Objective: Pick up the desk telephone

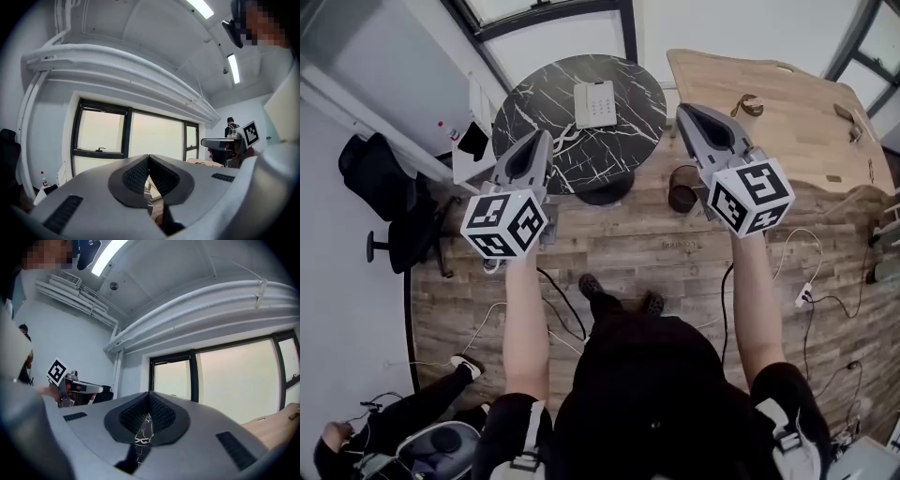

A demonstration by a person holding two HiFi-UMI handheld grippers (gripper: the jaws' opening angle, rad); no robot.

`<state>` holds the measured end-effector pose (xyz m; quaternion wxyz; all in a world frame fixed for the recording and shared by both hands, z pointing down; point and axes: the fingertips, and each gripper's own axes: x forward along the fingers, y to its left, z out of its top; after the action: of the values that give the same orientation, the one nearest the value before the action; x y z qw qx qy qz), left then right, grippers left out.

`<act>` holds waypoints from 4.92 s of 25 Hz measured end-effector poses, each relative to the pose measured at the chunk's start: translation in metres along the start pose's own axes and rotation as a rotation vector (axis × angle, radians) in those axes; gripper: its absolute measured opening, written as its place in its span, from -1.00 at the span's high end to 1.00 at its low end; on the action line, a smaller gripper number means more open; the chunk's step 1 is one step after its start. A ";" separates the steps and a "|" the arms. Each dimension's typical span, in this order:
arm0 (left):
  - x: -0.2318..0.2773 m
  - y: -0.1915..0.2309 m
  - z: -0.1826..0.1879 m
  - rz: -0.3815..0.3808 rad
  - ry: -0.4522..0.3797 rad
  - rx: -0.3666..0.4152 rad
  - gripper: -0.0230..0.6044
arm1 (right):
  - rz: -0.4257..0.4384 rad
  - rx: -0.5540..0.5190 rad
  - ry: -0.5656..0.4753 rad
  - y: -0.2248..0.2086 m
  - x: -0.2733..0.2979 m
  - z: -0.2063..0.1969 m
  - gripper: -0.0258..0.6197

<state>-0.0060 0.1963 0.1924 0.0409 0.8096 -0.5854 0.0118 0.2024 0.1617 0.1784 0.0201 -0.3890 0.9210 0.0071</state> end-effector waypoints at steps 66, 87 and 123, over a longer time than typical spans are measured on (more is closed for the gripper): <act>0.196 0.223 -0.067 -0.216 0.134 -0.100 0.88 | -0.156 0.099 0.141 -0.059 0.266 -0.086 0.82; 0.332 0.260 -0.047 -0.170 0.164 -0.068 0.87 | -0.083 0.148 0.152 -0.166 0.381 -0.099 0.82; 0.379 0.290 -0.285 -0.131 0.567 -0.376 0.87 | 0.004 0.406 0.654 -0.178 0.418 -0.357 0.71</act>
<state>-0.1541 -0.2297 0.5172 0.3509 0.7884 -0.4895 0.1254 0.0276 -0.2717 0.5177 -0.1981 -0.3570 0.8623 -0.2996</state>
